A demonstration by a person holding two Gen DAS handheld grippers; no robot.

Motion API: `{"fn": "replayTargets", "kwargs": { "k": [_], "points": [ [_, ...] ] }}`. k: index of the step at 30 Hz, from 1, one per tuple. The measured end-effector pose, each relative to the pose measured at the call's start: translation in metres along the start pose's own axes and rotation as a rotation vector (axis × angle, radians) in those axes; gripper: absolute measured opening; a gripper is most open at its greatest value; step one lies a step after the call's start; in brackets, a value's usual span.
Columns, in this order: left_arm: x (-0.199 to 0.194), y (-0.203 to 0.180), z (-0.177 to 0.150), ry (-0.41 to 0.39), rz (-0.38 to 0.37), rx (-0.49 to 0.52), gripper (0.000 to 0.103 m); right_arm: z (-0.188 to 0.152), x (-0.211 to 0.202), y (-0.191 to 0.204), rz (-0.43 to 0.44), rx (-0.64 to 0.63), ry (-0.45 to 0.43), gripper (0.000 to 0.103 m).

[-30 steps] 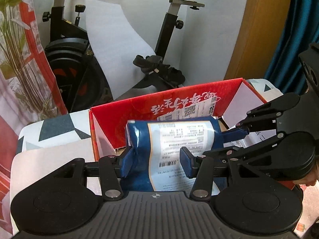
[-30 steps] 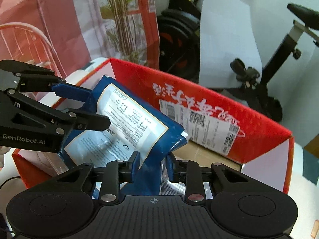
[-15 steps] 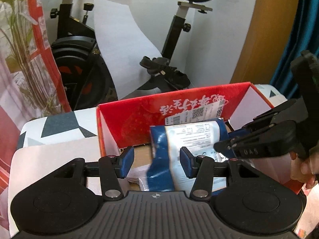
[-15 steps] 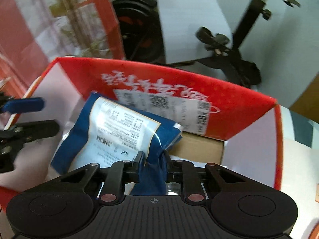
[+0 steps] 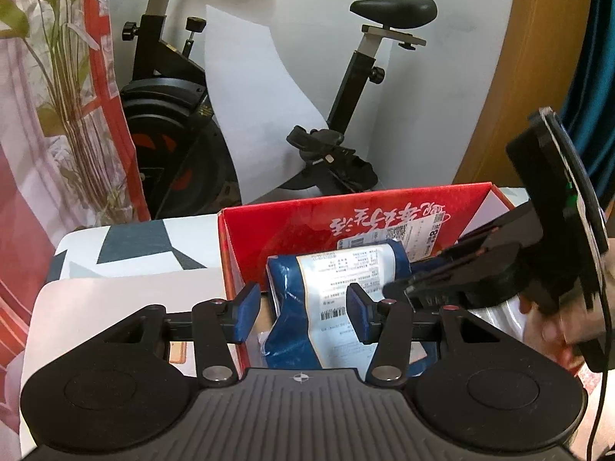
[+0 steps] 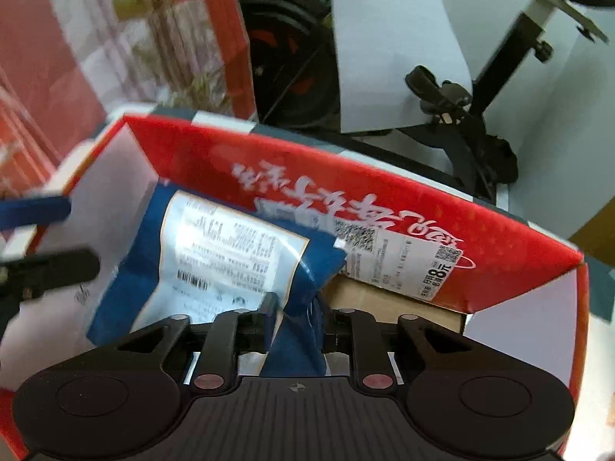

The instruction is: Organize soft objects

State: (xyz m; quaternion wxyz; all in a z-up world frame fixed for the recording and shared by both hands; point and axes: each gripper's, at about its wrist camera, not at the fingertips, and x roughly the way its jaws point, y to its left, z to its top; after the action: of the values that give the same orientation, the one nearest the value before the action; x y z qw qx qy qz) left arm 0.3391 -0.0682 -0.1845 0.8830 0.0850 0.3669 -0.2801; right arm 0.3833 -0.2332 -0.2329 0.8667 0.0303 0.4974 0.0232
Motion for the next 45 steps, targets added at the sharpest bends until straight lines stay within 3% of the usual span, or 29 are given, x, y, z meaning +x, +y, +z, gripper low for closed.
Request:
{"fn": "replayTargets", "kwargs": {
  "k": [1,11,19,25,31,39,45],
  "points": [
    [-0.003,-0.001,0.000,-0.003,0.004,0.006,0.052,0.000,-0.004,-0.004,-0.001,0.022,-0.018,0.035],
    [-0.047,-0.015,-0.003,-0.071,0.032,0.026,0.052,-0.023,-0.095,-0.017,0.004,-0.041,-0.196,0.045],
    [-0.091,-0.035,-0.040,-0.108,-0.010,-0.023,0.052,-0.094,-0.157,-0.008,0.074,-0.059,-0.324,0.044],
    [-0.105,-0.050,-0.086,-0.071,-0.036,-0.072,0.052,-0.153,-0.176,0.004,0.089,-0.101,-0.373,0.044],
    [-0.104,-0.058,-0.127,-0.010,-0.030,-0.162,0.051,-0.199,-0.172,0.012,0.110,-0.107,-0.372,0.044],
    [-0.097,-0.063,-0.164,0.083,-0.034,-0.220,0.051,-0.255,-0.132,0.018,0.110,-0.075,-0.230,0.044],
    [-0.091,-0.064,-0.185,0.150,-0.034,-0.265,0.051,-0.270,-0.117,0.015,0.129,-0.014,-0.185,0.044]
  ]
}}
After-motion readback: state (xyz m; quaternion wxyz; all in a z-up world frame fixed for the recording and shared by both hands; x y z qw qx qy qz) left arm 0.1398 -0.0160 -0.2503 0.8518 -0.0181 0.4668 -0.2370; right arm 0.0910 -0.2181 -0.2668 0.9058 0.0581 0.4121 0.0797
